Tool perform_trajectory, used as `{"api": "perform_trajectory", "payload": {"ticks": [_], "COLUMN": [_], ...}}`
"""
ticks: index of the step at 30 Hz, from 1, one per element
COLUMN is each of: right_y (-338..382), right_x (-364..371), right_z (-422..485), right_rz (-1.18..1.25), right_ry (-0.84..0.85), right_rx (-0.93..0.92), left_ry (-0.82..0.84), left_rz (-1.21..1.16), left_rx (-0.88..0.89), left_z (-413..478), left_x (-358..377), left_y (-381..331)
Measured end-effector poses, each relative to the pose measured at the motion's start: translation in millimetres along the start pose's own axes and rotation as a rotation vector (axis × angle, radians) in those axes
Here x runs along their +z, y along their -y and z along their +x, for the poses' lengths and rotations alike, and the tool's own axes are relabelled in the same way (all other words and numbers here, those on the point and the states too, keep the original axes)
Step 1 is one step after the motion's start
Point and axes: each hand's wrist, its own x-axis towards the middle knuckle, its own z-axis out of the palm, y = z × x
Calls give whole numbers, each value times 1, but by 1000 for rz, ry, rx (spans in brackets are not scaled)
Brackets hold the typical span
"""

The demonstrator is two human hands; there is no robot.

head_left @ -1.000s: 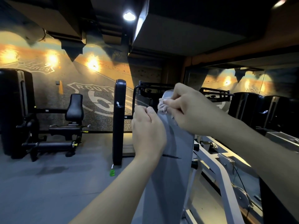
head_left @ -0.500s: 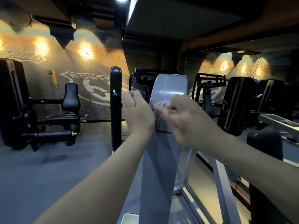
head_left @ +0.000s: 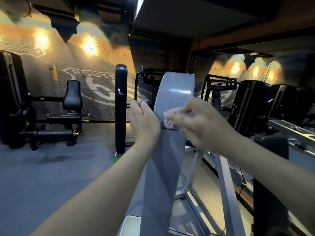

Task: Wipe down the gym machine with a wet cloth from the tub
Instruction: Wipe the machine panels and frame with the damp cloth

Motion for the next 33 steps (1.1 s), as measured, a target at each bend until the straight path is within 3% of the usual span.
{"api": "perform_trajectory", "payload": {"ticks": [5,7,11,15,17,21,23,29,33], "right_y": [-18,3,17,-19,-10,14,0,-43,-80], "right_x": [1,16,15,1,8,14,8,-2,-7], "right_z": [26,6,-17,10,5,-15,-1,81,128], "right_rz": [-4,67,62,18,6,-18,-44,-13,194], "right_ry": [-231,-207,-6,-196,-237,-100,-104,-84,78], "right_rx": [229,219,-15,225,235,83,90,453,683], "left_ry": [-24,-26,-29,-32,-28,-8,2,92,104], "left_rz": [37,44,44,67,78,64,65,114,106], "left_rx": [-10,12,39,29,32,65,65,72,69], "left_z": [1,2,4,4,2,3,4,7,16], "left_x": [1,1,2,2,2,1,1,-3,-11], "left_y": [5,7,8,9,9,11,12,4,-10]}}
